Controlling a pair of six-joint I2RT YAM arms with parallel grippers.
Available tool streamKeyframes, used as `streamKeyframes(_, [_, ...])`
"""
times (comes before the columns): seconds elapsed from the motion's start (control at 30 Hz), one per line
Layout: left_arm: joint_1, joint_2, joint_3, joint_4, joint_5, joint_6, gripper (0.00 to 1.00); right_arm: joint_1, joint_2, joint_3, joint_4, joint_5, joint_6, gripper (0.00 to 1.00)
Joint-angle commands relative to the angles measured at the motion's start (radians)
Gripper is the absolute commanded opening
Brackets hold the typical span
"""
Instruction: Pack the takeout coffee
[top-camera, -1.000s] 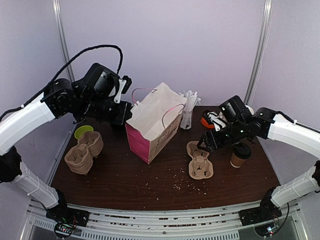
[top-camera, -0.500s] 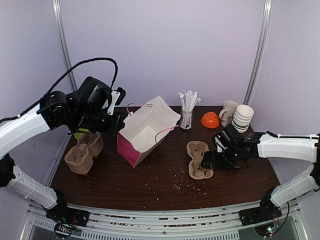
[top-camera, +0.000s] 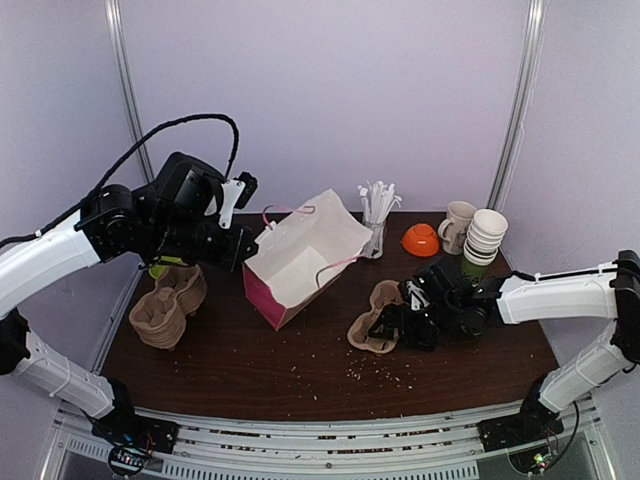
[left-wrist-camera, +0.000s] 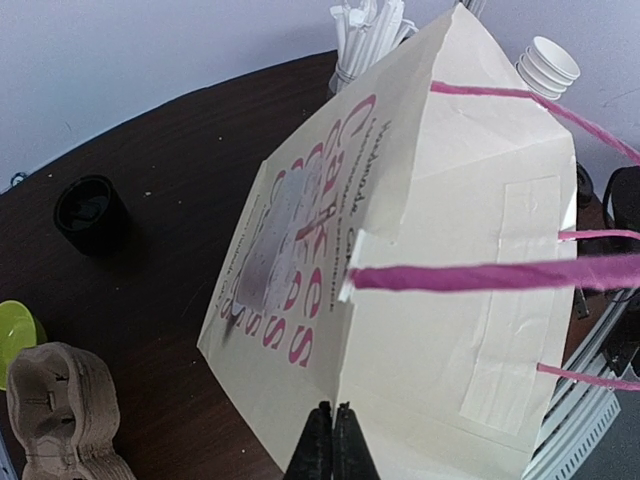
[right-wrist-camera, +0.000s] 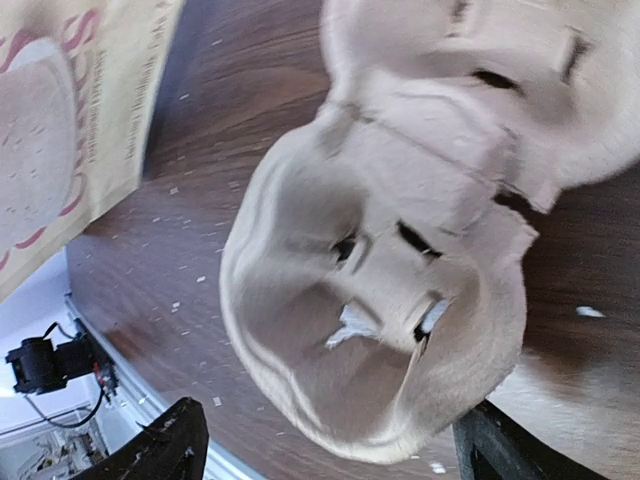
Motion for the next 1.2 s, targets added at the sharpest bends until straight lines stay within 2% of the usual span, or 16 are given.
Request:
streamKeyframes(0.0, [0.006,-0.001,-0.006,0.075,0.045,0.004,0.00,0.023,-0.004,0.085,-0.035,-0.053,-0.020,0.87])
streamKeyframes(0.07, [0.007,0.001,-0.006,0.080,0.057,-0.002,0.00,0.023,-0.028,0.119,-0.138,-0.024,-0.085,0.87])
streamKeyframes(0.23, [0.022,0.011,0.018,0.080,0.108,-0.010,0.00,0.006,-0.054,0.263,-0.451,0.160,-0.324,0.84])
streamKeyframes(0.37, [0.033,0.019,0.049,0.047,0.109,-0.021,0.00,-0.016,0.003,0.376,-0.572,0.257,-0.470,0.79])
streamKeyframes(0.53, [0.052,0.007,0.046,0.035,0.130,-0.041,0.00,-0.030,0.116,0.456,-0.580,0.272,-0.578,0.69])
streamKeyframes(0.83, [0.055,-0.004,0.026,0.023,0.128,-0.044,0.00,-0.038,0.320,0.587,-0.574,0.240,-0.668,0.68])
streamKeyframes(1.17, [0.055,-0.018,-0.002,0.029,0.125,-0.046,0.00,-0.041,0.414,0.568,-0.525,0.239,-0.676,0.66])
